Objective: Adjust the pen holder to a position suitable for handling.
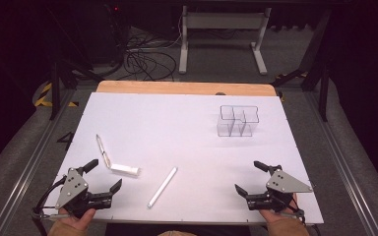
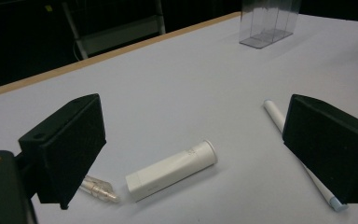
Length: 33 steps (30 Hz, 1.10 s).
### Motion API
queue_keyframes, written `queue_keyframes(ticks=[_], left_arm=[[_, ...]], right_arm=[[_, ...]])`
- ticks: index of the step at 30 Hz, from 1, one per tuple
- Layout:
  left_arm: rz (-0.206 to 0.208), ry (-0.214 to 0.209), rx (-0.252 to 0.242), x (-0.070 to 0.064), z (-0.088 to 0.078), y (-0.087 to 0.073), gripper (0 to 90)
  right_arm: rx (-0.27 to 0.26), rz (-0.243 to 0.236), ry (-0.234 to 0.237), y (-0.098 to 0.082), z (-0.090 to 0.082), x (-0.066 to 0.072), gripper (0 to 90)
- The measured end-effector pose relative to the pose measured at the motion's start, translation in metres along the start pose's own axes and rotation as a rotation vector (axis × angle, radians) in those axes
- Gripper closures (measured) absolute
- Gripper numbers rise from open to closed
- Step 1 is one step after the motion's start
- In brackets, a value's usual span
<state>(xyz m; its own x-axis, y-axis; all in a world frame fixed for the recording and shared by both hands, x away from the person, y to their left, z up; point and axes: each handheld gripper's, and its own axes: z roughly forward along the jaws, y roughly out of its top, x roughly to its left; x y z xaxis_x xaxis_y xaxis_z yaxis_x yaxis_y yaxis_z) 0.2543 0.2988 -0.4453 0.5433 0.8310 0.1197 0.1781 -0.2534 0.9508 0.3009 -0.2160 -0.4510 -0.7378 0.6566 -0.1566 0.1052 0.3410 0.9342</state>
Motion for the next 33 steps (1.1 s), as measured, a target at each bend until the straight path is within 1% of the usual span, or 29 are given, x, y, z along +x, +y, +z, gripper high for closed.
queue_keyframes(ticks=[8, 14, 15, 18, 19, 20, 21, 25, 33], left_arm=[[-0.001, 0.003, 0.0, 0.0, 0.0, 0.0, 6.6], [-0.002, 0.004, 0.002, 0.0, 0.0, 0.0, 6.7], [-0.002, 0.005, 0.002, 0.0, 0.0, 0.0, 6.7], [-0.002, 0.006, 0.002, 0.0, 0.0, 0.0, 6.7], [-0.001, 0.006, 0.004, 0.0, 0.0, 0.0, 6.7], [-0.001, 0.006, 0.004, 0.0, 0.0, 0.0, 6.7], [-0.002, 0.006, 0.003, 0.0, 0.0, 0.0, 6.7], [-0.002, 0.004, 0.003, 0.0, 0.0, 0.0, 6.7], [-0.006, 0.003, 0.002, 0.0, 0.0, 0.0, 6.7]], right_arm=[[0.008, 0.012, 0.002, 0.002, -0.001, -0.001, 6.4], [0.02, 0.033, 0.009, 0.006, 0.003, -0.006, 6.5], [0.02, 0.035, 0.01, 0.009, 0.005, -0.009, 6.5], [0.018, 0.035, 0.007, 0.013, 0.006, -0.012, 6.5], [0.022, 0.031, 0.005, 0.017, 0.008, -0.015, 6.5], [0.022, 0.031, 0.005, 0.017, 0.008, -0.015, 6.5], [0.019, 0.026, 0.0, 0.021, 0.009, -0.018, 6.5], [0.015, 0.021, -0.009, 0.028, 0.012, -0.023, 6.4], [0.015, 0.01, -0.012, 0.041, 0.017, -0.032, 6.3]])
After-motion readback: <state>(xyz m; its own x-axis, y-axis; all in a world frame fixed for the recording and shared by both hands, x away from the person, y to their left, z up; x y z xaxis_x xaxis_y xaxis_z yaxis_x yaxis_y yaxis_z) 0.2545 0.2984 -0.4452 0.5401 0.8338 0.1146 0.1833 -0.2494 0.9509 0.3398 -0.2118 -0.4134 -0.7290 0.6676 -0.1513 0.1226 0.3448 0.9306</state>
